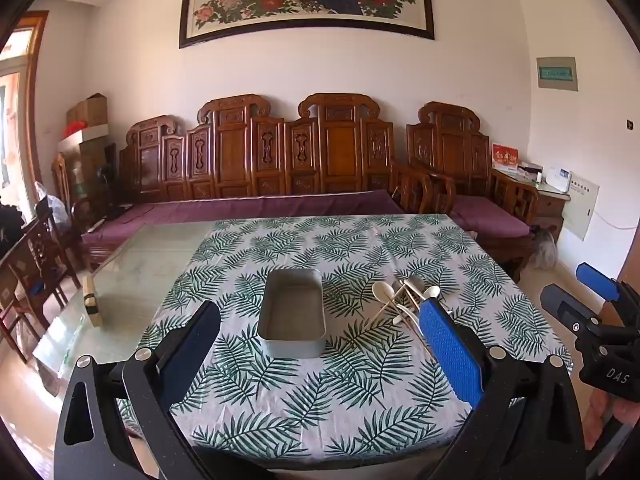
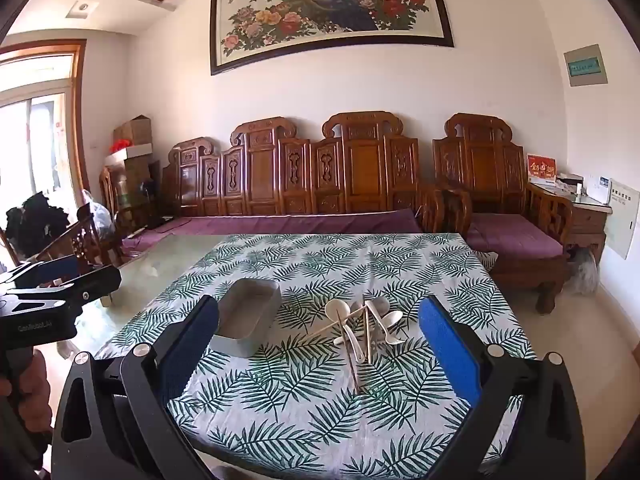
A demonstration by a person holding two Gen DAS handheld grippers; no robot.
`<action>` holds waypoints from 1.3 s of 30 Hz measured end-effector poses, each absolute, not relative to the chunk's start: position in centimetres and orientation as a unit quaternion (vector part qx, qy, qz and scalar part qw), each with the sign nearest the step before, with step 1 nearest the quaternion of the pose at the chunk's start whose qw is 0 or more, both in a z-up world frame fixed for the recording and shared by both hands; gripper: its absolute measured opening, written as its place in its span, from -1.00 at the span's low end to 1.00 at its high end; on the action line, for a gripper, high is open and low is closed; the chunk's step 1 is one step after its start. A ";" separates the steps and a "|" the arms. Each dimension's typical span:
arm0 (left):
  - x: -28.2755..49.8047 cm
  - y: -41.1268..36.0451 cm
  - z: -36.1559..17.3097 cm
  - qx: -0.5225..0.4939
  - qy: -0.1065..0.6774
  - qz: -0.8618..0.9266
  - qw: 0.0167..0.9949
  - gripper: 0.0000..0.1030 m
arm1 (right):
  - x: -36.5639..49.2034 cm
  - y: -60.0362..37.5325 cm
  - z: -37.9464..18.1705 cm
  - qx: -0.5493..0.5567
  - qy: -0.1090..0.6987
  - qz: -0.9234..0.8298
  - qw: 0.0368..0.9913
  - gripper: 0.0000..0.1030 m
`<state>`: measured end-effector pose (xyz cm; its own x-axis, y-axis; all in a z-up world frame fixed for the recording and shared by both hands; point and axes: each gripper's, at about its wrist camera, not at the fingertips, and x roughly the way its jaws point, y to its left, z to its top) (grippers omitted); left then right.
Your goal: Organize utensils
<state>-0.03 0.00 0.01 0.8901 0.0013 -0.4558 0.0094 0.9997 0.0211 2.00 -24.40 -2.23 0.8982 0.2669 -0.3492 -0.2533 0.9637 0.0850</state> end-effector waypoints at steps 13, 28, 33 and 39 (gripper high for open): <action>0.1 -0.1 0.0 0.011 0.237 -0.002 0.971 0.88 | 2.0 -24.3 -2.1 0.021 0.186 0.134 0.973 0.95; 0.0 -0.2 -0.1 0.010 0.236 -0.003 0.972 0.87 | 2.0 -24.3 -1.8 0.022 0.186 0.134 0.973 0.95; 0.1 -0.2 -0.1 0.010 0.236 -0.003 0.972 0.87 | 2.0 -24.3 -1.7 0.022 0.186 0.134 0.973 0.95; 0.0 -0.2 -0.1 0.010 0.236 -0.002 0.972 0.87 | 2.0 -24.3 -1.7 0.022 0.186 0.134 0.973 0.95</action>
